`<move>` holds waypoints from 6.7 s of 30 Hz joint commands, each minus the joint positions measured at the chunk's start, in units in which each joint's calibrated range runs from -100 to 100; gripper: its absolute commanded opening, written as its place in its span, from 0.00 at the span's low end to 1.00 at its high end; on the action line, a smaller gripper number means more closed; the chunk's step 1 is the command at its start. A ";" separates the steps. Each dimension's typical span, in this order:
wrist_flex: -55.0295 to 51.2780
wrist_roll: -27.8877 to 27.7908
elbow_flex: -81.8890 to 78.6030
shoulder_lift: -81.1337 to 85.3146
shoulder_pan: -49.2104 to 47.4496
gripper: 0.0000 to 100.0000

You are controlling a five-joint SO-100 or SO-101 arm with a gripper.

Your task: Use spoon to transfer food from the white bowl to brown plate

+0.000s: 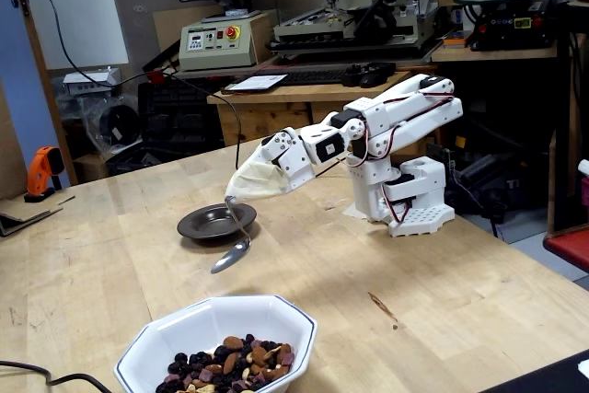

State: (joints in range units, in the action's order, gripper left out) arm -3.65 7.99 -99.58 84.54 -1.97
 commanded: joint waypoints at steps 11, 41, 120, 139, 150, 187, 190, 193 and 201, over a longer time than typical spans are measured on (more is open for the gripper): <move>1.20 0.20 0.11 -0.12 -0.03 0.04; 18.04 0.15 0.20 -0.12 -0.03 0.04; 20.02 -8.40 24.71 -31.35 -28.92 0.04; 29.90 -5.23 28.43 -47.53 -28.18 0.04; 31.32 -4.84 38.34 -59.08 -28.18 0.04; 31.24 -4.98 49.23 -66.10 -18.55 0.04; 31.32 -5.23 48.87 -66.10 -18.55 0.04; 31.32 -5.23 48.87 -66.10 -18.55 0.04; 31.32 -5.23 48.69 -66.10 -18.55 0.04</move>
State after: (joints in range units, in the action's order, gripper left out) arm 26.37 2.91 -54.12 16.87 -20.80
